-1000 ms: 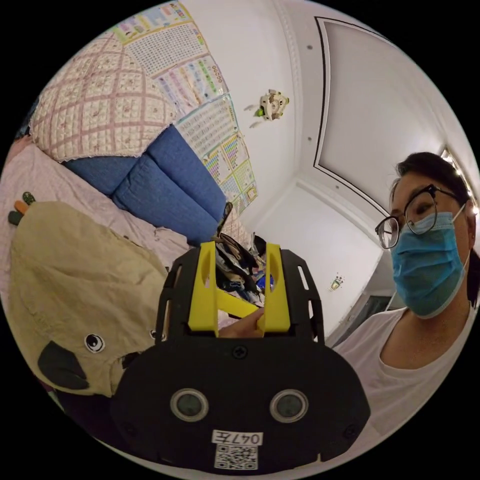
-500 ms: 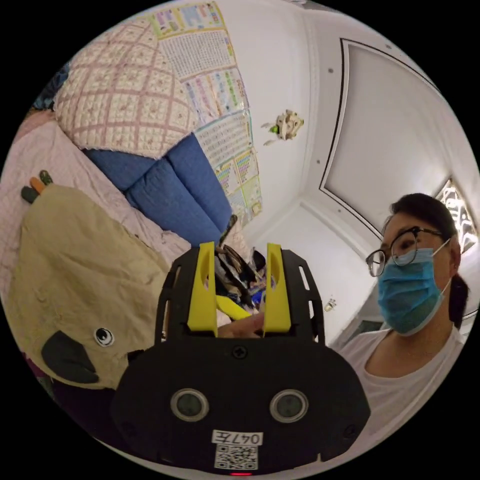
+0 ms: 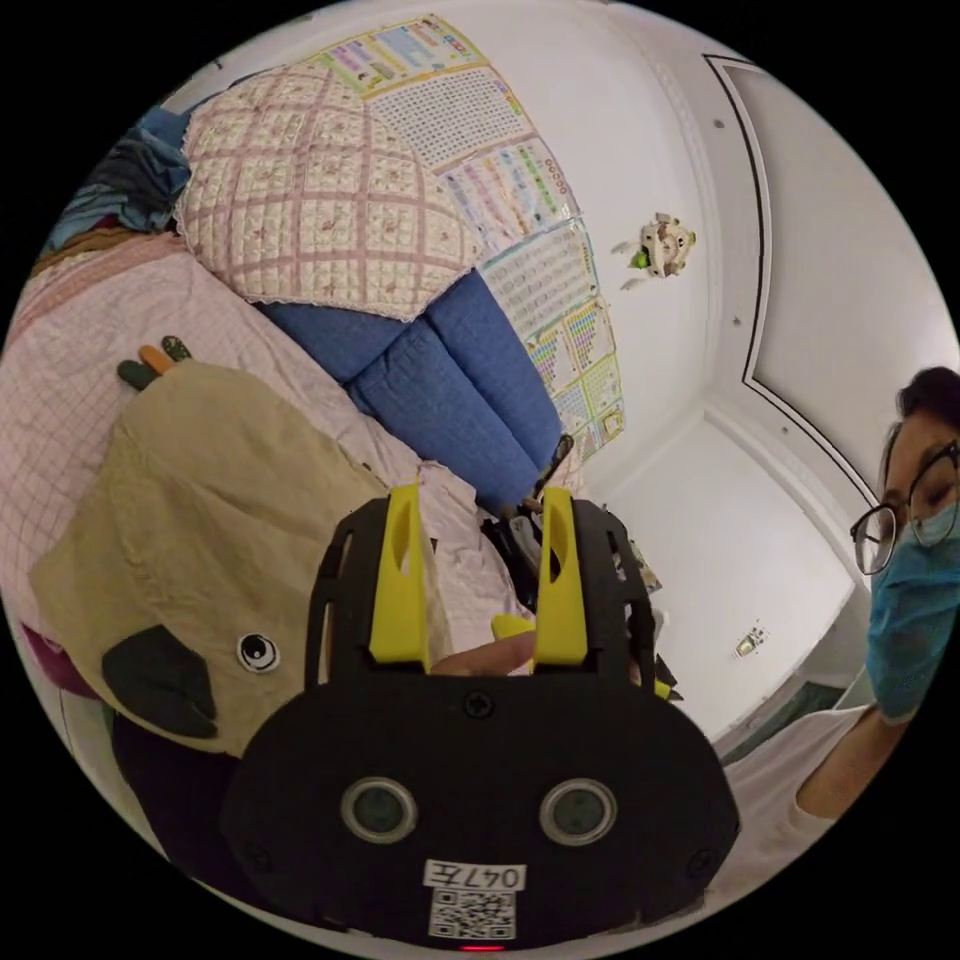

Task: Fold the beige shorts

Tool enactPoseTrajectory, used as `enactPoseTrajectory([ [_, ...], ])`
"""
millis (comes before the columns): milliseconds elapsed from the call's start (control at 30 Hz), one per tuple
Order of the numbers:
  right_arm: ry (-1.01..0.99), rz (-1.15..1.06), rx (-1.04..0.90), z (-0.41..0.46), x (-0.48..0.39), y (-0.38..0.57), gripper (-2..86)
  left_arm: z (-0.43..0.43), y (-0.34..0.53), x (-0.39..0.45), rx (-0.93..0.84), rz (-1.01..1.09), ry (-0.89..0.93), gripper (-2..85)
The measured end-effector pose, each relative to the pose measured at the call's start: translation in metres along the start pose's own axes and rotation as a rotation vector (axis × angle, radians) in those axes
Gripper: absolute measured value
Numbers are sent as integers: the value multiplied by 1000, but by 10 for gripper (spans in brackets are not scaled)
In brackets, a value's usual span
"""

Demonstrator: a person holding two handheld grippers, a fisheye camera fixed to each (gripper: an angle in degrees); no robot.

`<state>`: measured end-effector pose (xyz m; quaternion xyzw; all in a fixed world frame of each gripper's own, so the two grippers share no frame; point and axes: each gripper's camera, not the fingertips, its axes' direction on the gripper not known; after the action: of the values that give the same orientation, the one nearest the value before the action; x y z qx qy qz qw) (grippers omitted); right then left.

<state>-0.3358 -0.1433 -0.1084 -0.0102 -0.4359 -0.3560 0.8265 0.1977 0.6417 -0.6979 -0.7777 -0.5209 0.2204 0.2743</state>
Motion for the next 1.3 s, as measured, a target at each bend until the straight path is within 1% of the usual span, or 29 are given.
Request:
enactPoseTrajectory([
  [33,34,-18,-10,-4,-2,-1,144,-2,4,-2,1,27,-21,160],
  [67,116,-65,-34,-15,-6,-1,133,-10,12,-2,3,141,-72,148],
  [100,200,-126,-79,-26,-10,2,118,-19,23,0,-17,306,-119,132],
  [133,240,-155,-111,-31,-11,4,113,-23,31,1,-32,390,-141,121],
  [200,391,-188,-242,-45,-8,15,95,-40,70,-5,-93,672,-224,114],
  [267,450,-173,-310,-51,-4,24,83,-46,97,-19,-167,772,-300,115],
  [333,489,-193,-367,-47,-8,32,75,-44,121,-37,-266,809,-362,112],
  [400,526,-258,-445,-27,-19,39,71,-26,158,-55,-438,878,-456,111],
  [433,534,-281,-469,-20,-22,40,71,-19,168,-59,-483,905,-486,111],
  [500,640,-398,-583,11,-36,47,70,12,214,-69,-636,1037,-586,113],
  [600,765,-568,-690,42,-53,56,65,40,259,-78,-665,1140,-602,114],
  [633,783,-592,-697,46,-55,57,63,46,266,-80,-672,1150,-605,115],
  [733,871,-647,-667,56,-64,54,51,75,300,-87,-677,1263,-697,122],
  [800,913,-648,-632,56,-68,45,35,93,318,-86,-631,1341,-769,124],
  [867,921,-645,-611,52,-71,36,23,102,325,-85,-598,1373,-771,123],
  [933,911,-639,-614,48,-71,28,11,111,328,-88,-602,1391,-767,112],
  [1067,880,-653,-652,39,-69,7,-1,133,323,-100,-702,1401,-789,9],
  [1133,868,-668,-658,31,-71,-9,-2,129,310,-90,-643,1387,-790,0],
  [1167,855,-669,-647,24,-74,-23,-3,120,298,-78,-581,1366,-785,-4],
  [1200,824,-656,-626,13,-77,-39,-4,108,285,-64,-523,1344,-779,-5],
  [1233,797,-646,-616,7,-78,-46,-4,101,279,-57,-501,1336,-774,-6],
  [1267,710,-617,-611,-5,-81,-61,-4,88,268,-42,-496,1314,-756,-7],
  [1300,584,-573,-649,-14,-82,-72,-5,77,258,-31,-554,1271,-720,-7],
])
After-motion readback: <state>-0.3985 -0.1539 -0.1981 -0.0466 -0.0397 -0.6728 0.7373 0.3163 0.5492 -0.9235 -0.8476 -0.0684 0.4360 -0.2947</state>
